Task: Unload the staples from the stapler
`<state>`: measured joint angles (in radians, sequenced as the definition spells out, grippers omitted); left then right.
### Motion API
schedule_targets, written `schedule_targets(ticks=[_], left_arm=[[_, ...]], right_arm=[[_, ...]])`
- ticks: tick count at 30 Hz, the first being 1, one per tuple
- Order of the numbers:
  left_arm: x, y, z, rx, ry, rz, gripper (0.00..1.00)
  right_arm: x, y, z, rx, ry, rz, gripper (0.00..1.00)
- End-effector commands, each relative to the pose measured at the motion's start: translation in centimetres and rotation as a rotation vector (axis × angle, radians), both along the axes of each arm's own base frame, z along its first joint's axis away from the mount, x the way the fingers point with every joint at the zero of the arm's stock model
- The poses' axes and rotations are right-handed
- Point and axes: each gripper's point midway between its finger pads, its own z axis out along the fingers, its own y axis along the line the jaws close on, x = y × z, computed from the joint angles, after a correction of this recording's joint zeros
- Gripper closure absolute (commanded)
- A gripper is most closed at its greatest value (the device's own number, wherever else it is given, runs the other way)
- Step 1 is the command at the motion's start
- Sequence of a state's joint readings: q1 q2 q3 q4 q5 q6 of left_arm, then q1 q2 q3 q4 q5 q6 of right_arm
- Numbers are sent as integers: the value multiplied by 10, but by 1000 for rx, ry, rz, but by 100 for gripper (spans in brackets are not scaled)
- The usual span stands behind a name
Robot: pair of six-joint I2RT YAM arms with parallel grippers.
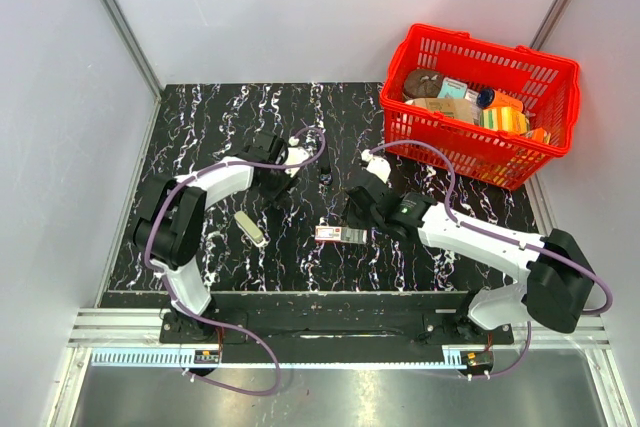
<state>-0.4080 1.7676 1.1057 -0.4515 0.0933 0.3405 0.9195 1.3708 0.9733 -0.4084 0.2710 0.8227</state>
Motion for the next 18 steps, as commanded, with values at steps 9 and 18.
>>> schedule_targets(ticks=[9, 18], left_arm=[[2, -10, -9, 0, 23, 1, 51], [2, -12, -14, 10, 41, 3, 58]], right_arm=[[10, 3, 9, 15, -34, -9, 91], [8, 3, 10, 21, -33, -6, 94]])
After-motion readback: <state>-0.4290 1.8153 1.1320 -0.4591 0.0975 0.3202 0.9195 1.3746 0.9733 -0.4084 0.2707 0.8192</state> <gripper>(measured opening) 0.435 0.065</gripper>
